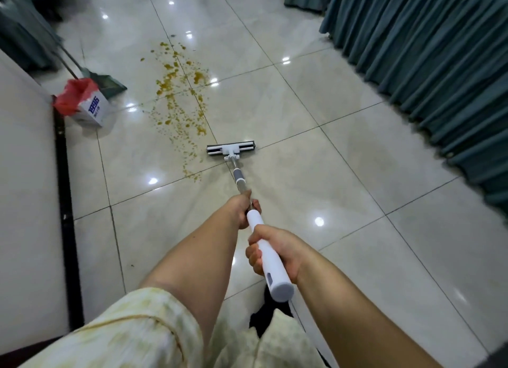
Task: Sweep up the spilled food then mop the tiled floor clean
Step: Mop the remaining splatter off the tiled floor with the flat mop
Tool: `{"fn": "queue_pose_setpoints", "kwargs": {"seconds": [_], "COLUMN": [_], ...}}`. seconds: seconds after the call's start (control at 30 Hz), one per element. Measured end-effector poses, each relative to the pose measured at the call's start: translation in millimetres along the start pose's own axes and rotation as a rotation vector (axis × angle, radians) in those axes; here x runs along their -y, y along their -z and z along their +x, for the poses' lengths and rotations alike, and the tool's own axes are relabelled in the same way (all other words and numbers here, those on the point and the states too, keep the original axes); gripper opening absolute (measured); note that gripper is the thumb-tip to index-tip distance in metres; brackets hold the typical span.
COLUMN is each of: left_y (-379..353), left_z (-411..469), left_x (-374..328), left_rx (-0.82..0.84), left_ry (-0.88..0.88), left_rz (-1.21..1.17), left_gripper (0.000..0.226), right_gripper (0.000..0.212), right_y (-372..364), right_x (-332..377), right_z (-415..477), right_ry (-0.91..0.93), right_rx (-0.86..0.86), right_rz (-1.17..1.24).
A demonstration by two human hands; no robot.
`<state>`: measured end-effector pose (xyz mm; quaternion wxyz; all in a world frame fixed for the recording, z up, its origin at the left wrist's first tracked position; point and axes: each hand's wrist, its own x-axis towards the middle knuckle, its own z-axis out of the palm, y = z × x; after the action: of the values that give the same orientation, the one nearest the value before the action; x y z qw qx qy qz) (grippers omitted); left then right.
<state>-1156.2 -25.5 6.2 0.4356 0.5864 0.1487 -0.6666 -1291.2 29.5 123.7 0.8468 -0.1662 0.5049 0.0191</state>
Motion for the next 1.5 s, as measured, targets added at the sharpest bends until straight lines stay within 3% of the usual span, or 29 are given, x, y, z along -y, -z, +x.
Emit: {"fn": "queue_pose_setpoints", "kwargs": {"seconds": [0.43, 0.73, 0.9, 1.13, 1.5], "left_y": [157.1, 208.8, 218.6, 222.2, 240.8], "left_z": [-79.2, -141.2, -172.3, -184.6, -143.5], "left_x": [115.4, 245.8, 319.0, 347.1, 265.0], "left_rx": [0.026, -0.005, -0.035, -0.079, -0.071], "left_ry": [-0.017, -0.079, -0.113, -0.092, -0.054], "left_rz": [-0.031, -0.091, -0.101, -0.11, -0.136], "left_gripper": [0.027, 0.025, 0.023, 0.025, 0.023], "right_gripper": [0.023, 0.006, 0.018, 0.012, 0.011], "right_y": [-72.3, -49.0, -18.7, -15.0, -65.4], "right_x": [-193.9, -327.2, -390.1, -416.6, -363.0], "right_z": [-26.4, -74.8, -107.9, -128.9, -76.4], "right_ry": [0.009, -0.05, -0.05, -0.045, -0.079], "right_rx": [-0.01, 0.062, 0.075, 0.064, 0.003], "right_rz": [-0.022, -0.112, -0.112, -0.102, -0.035]}}
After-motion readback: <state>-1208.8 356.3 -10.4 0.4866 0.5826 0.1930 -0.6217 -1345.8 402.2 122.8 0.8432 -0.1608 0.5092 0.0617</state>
